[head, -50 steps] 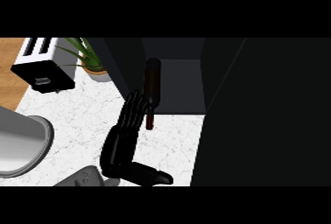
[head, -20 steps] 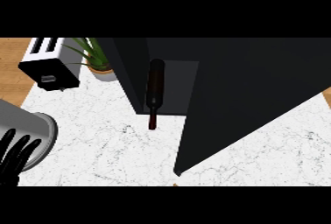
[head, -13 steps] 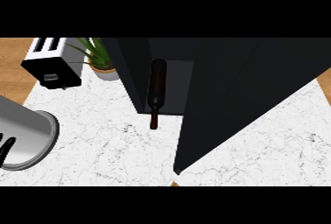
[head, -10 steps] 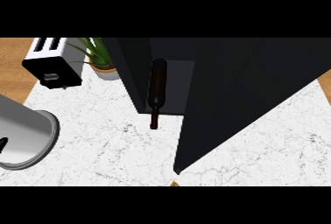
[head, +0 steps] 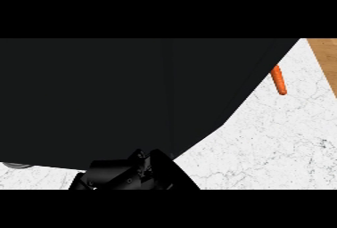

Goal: Pick up the wine, place it into the cabinet and close the cabinet

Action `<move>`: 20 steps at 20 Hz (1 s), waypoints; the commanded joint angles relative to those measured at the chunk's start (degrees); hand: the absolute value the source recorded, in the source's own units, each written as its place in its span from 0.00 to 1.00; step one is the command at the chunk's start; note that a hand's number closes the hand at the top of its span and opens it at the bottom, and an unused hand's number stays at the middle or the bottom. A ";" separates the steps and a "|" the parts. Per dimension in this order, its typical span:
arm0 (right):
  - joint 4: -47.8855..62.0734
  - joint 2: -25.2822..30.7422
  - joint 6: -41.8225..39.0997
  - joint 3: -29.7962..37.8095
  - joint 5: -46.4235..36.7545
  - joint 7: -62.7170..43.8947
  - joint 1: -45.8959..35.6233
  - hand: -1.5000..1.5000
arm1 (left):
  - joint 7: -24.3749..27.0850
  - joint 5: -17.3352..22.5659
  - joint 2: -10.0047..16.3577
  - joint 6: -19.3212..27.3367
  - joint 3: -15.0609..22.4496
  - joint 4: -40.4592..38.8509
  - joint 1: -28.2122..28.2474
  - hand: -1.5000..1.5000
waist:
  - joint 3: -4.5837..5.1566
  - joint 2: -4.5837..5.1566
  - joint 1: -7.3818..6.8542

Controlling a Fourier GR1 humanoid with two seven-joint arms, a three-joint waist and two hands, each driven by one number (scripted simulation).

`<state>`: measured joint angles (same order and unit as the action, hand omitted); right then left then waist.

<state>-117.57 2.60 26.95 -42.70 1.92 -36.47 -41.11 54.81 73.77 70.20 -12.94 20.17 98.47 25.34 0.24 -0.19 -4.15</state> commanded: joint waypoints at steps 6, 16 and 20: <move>24.80 -2.56 -5.62 15.79 11.89 6.19 -20.15 1.00 | -0.31 0.57 -0.30 -7.92 -4.58 -4.85 1.54 0.00 | -0.09 0.76 0.75; 40.28 -2.57 -30.14 17.52 29.31 7.06 -23.76 1.00 | -1.65 -1.33 -0.98 -10.91 -8.52 -5.40 3.91 0.00 | -0.11 1.12 -0.47; 46.93 -2.60 -40.63 14.51 34.45 4.74 -25.66 1.00 | -2.23 -2.33 -2.33 -10.38 -9.28 -4.82 3.75 0.00 | -0.07 1.08 -0.70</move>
<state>-76.60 0.03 -3.96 -26.56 31.19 -30.56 -65.27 49.51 71.99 69.41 -20.77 12.60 95.75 29.48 0.16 0.71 -4.57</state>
